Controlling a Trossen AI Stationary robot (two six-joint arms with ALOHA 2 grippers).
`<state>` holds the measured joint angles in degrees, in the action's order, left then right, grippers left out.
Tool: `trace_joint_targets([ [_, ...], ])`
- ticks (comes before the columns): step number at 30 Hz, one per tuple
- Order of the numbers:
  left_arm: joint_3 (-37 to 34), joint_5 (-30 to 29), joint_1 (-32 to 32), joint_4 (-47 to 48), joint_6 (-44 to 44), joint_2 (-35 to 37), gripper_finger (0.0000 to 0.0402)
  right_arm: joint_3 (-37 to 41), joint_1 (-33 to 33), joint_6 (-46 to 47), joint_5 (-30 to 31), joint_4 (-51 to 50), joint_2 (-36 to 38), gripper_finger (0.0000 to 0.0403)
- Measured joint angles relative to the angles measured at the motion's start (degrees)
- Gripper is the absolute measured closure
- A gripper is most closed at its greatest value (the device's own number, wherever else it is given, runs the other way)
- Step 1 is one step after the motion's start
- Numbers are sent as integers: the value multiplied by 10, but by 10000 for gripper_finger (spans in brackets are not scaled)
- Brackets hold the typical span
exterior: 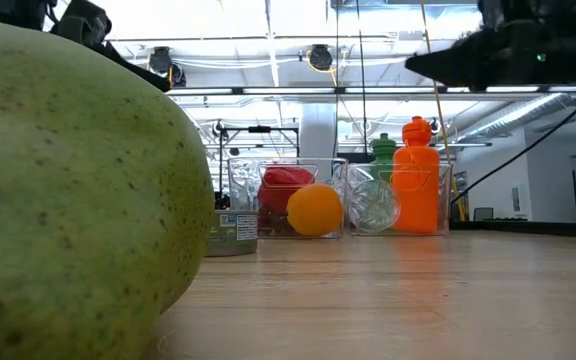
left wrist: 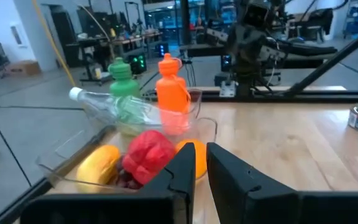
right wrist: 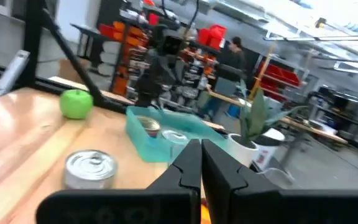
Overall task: Pick & Place Food Item
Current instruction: Stack the green tuna can on top of the green tuna can in the bin
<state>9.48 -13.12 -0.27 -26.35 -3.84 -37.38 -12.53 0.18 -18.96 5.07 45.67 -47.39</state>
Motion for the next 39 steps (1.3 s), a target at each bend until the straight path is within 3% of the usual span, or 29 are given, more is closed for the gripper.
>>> trace_joint_targets([
  [10,0,11,3,0,1,-2,350,-137,90,-40,99,-113,-137,399],
  [16,0,11,2,0,11,-2,350,-228,121,-72,103,-125,-258,393],
  [21,0,11,2,4,16,-2,350,-290,141,-110,101,-137,-358,363],
  [28,0,11,2,8,9,-2,350,-384,142,-108,101,-172,-485,291],
  [35,1,11,2,8,-5,-2,350,-518,142,-106,97,-369,-578,254],
  [39,1,13,2,8,9,-2,350,-557,142,-116,89,-407,-615,254],
])
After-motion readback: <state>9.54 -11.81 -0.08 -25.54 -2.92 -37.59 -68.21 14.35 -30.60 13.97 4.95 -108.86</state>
